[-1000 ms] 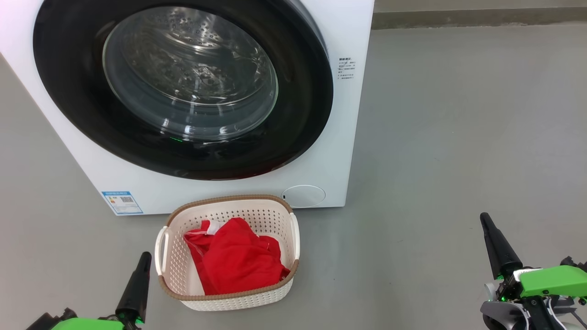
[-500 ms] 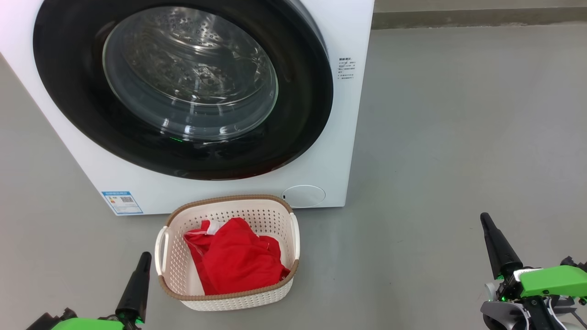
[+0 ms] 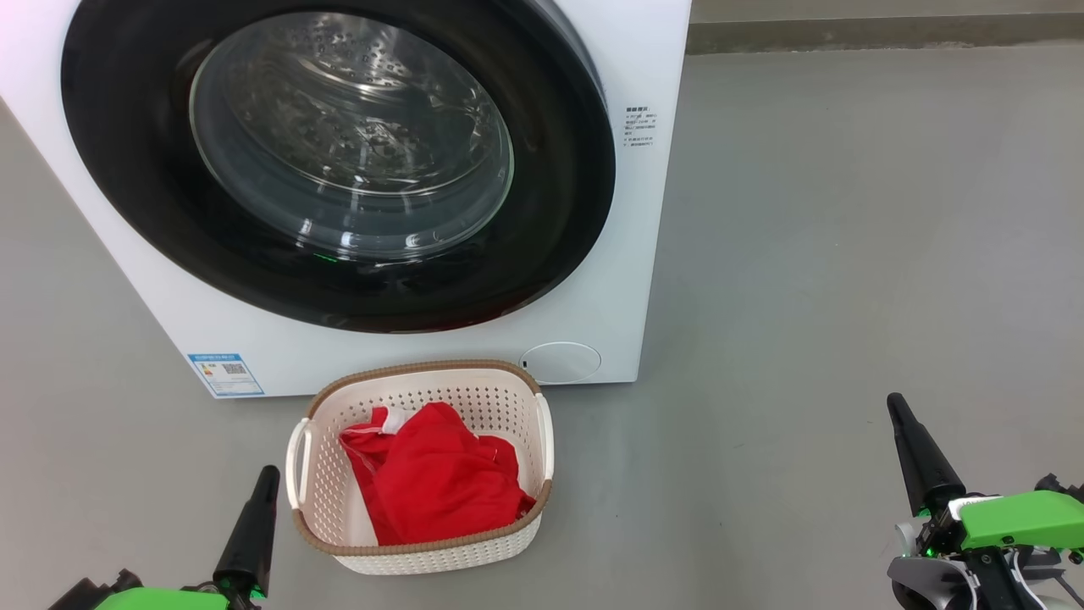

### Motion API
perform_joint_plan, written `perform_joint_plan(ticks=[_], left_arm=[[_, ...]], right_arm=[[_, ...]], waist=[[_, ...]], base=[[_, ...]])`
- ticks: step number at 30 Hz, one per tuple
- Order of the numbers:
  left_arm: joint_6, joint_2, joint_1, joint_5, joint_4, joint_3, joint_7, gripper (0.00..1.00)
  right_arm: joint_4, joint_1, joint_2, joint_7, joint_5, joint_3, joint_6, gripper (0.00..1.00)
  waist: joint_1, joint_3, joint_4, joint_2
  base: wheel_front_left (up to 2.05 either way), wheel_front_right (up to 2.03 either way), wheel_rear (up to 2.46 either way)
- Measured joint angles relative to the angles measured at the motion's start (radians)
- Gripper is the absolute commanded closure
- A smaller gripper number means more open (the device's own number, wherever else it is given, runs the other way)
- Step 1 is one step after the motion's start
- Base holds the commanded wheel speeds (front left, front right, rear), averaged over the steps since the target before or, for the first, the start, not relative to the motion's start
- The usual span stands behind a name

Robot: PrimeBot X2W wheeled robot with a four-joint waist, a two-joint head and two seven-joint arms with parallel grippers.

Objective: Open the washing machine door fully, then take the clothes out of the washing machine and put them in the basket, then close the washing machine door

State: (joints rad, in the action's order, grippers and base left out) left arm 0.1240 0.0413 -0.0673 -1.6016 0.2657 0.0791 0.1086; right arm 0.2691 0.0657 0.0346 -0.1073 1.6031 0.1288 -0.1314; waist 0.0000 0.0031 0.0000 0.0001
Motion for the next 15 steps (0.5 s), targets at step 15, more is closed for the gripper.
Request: perform_joint_plan(ticks=[15], left_arm=[[0.0,0.0,0.0,0.0,0.0,0.0,0.0,1.0]], right_arm=[[0.0,0.0,0.0,0.0,0.0,0.0,0.0,1.0]], waist=[[0.0,0.0,0.0,-0.0001]], base=[[0.0,0.0,0.0]])
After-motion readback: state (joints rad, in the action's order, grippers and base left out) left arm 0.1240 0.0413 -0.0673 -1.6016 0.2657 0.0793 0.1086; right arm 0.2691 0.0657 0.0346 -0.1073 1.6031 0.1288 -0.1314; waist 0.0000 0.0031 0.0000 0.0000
